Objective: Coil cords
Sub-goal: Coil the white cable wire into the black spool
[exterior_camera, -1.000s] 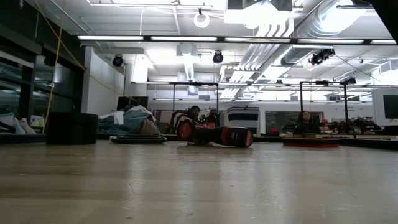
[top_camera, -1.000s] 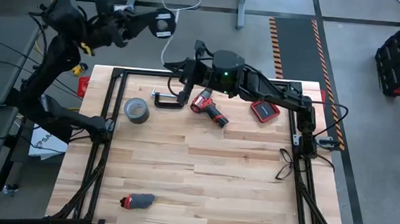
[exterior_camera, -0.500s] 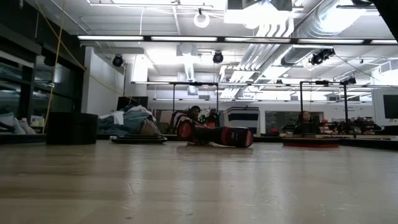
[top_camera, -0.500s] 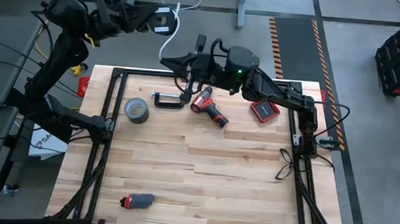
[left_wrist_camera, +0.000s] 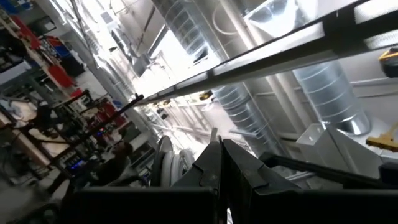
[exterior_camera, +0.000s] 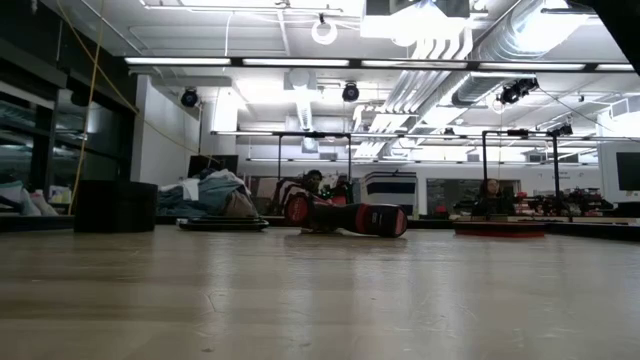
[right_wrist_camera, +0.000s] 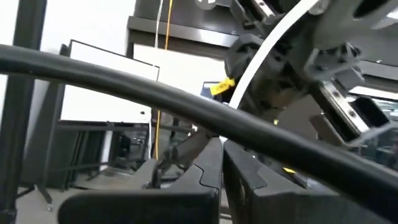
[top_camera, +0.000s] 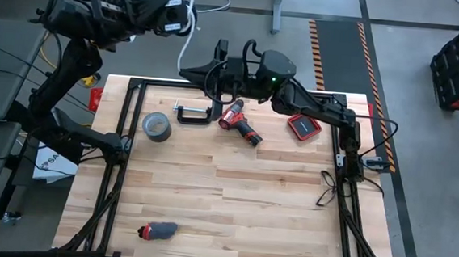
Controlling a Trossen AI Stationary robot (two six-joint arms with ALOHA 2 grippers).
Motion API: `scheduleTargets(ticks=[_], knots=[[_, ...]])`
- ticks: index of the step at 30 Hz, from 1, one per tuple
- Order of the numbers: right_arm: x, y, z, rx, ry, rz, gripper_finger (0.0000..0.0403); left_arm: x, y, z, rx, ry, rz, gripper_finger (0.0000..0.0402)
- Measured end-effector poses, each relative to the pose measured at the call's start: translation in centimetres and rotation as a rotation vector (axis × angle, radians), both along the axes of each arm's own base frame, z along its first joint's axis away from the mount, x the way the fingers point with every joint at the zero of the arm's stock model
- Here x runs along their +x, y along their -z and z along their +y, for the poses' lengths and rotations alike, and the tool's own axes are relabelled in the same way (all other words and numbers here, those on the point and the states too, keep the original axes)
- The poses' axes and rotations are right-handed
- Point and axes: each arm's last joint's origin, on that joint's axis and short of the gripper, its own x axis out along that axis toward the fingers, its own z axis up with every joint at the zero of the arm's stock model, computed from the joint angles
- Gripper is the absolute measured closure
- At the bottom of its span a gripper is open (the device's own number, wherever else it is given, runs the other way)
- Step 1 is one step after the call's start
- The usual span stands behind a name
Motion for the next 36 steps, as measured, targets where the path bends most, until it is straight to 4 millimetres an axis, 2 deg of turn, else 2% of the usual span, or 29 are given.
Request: scheduleTargets(ticks=[9, 13, 19, 24, 36], knots=[[0.0, -0.1, 0.3, -0.017, -0.043, -0.015, 0.0403, 2.0, 0.7, 0.8, -0.013, 0.019, 0.027, 0.0401], [0.0, -0.1, 0.2, -0.029, -0.049, -0.019, 0.0403, 3.4, 1.1, 1.4, -0.07, 0.093, 0.013, 0.0401], [-0.1, -0.3, -0.5, -0.063, -0.023, -0.039, 0.0403, 5.3, 1.3, 0.4, -0.136, 0.279, -0.007, 0.0401], [-0.3, -0.3, -1.5, -0.082, 0.006, -0.05, 0.0403, 5.9, 1.3, -1.2, -0.143, 0.35, -0.001, 0.0401], [-0.7, -0.9, -2.3, -0.095, -0.031, -0.114, 0.0403, 5.6, 1.5, -3.1, -0.138, 0.328, 0.067, 0.0401]])
